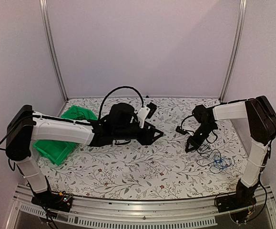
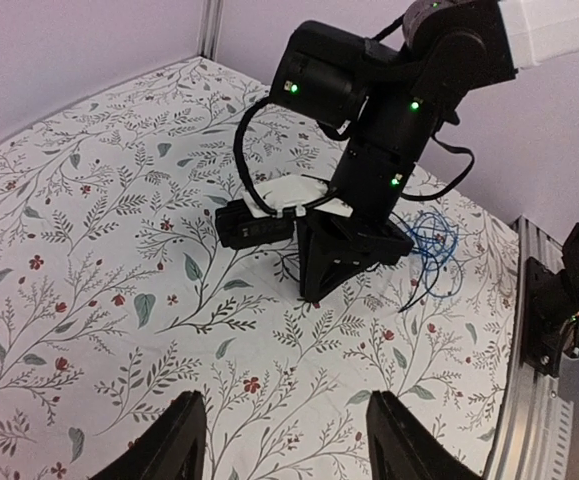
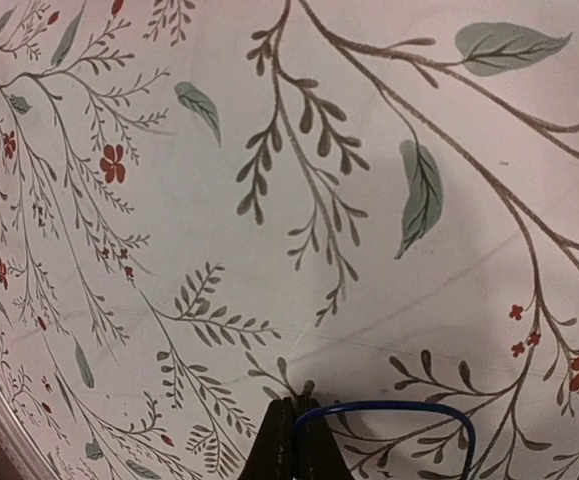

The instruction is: Untangle the cables

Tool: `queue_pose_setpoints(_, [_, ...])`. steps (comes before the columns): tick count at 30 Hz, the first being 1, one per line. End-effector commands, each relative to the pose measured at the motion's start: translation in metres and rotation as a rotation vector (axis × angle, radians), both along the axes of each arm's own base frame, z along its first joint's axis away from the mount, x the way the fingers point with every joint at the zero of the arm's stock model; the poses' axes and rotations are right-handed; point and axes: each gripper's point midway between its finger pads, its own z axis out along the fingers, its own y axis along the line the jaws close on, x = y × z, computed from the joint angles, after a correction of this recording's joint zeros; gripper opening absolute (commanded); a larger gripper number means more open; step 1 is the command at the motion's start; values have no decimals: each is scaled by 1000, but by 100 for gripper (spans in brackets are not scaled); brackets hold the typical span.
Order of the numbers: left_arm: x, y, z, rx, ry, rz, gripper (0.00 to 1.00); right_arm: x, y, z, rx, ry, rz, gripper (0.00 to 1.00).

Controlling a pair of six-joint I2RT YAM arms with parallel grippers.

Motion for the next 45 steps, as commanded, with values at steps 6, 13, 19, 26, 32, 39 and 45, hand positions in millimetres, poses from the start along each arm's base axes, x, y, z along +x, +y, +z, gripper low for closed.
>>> queue_pose_setpoints(6, [5,10,25,-79,-88,61,57,-2,53,126,339,-4,146,0])
queue_pose_setpoints(13, [9,6,40,-116,-165,51,57,-5,73,203,453,6,217,0])
queue_pose_setpoints(19, [14,-12,48,-160,-197,27,58,-7,94,229,465,-62,282,0])
queue_pose_setpoints(26, [21,-26,49,-195,-244,30,59,-24,117,248,469,-105,365,0])
queue_pose_setpoints(32, [41,-39,33,-201,-257,73,59,-35,123,271,493,-137,397,0])
queue_pose_setpoints(39, [92,-51,1,-316,-159,160,52,-44,118,317,540,-233,391,0])
queue_pose_setpoints(45, [112,-59,-67,-347,40,172,43,-42,111,412,609,-509,368,0])
